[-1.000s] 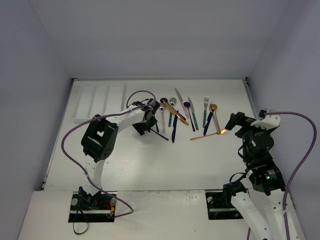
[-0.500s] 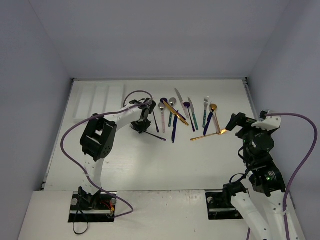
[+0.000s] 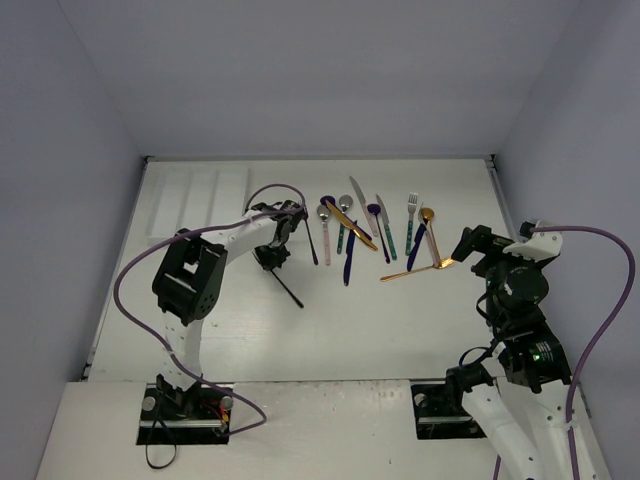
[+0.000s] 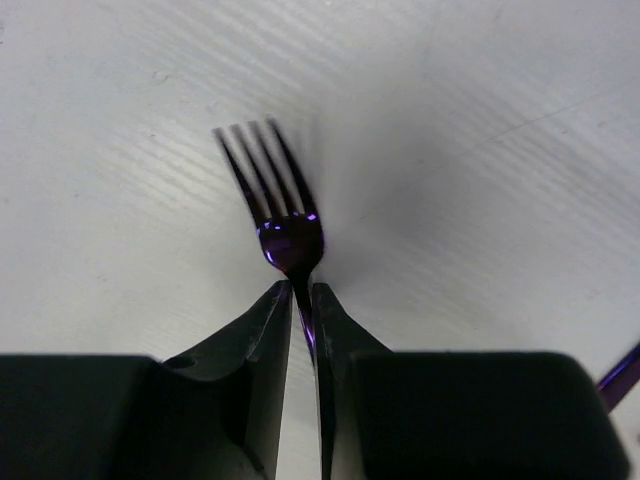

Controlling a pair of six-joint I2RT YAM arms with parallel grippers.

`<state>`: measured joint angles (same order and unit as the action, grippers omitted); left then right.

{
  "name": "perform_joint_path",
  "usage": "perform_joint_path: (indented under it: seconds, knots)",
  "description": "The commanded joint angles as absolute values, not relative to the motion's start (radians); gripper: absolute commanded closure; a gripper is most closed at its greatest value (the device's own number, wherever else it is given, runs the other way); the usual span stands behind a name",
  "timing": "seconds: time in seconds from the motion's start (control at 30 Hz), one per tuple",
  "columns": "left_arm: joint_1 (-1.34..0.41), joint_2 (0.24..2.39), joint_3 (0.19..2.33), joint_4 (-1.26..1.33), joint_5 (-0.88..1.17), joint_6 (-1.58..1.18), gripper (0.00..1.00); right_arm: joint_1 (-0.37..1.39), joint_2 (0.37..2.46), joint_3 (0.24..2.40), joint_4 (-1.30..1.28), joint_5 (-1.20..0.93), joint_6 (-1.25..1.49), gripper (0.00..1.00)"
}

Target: Sort the eating utensils into containers

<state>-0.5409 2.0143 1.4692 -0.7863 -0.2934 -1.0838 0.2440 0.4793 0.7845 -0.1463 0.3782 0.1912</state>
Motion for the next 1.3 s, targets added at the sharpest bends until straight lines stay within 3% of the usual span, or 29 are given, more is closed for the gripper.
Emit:
perform_joint_path:
  seconds: [0.0,0.27,0.53,0.73,0.83,1.07,1.27]
  knots:
    - [-0.531,1.935,1.434,-0.834,-0.348,-0.972,0.92,0.250,0.497,0.796,-0.080,0.383,0.206,0.00]
    - [-0.529,1.924,1.450,-0.783,-0.306,-0.807,0.92,0.250,0.501,0.806,-0.082,0.374,0.208,0.00]
    - [-0.505,1.825,1.288,-0.750,-0.249,-0.898,0.70,0.250,0.507,0.821,-0.091,0.380,0.201,0.00]
    - [-0.489,1.776,1.202,-0.650,-0.180,-0.926,0.69,0.250,0.522,0.822,-0.092,0.380,0.202,0.00]
    - [-0.488,1.791,1.198,-0.638,-0.162,-0.939,0.71,0.250,0.522,0.824,-0.094,0.379,0.204,0.00]
    - [-0.471,1.761,1.146,-0.621,-0.164,-0.988,1.00,0.250,0.517,0.821,-0.097,0.383,0.201,0.00]
    - [-0.466,1.580,1.154,-0.637,-0.192,-0.907,1.00,0.250,0.514,0.825,-0.097,0.382,0.202,0.00]
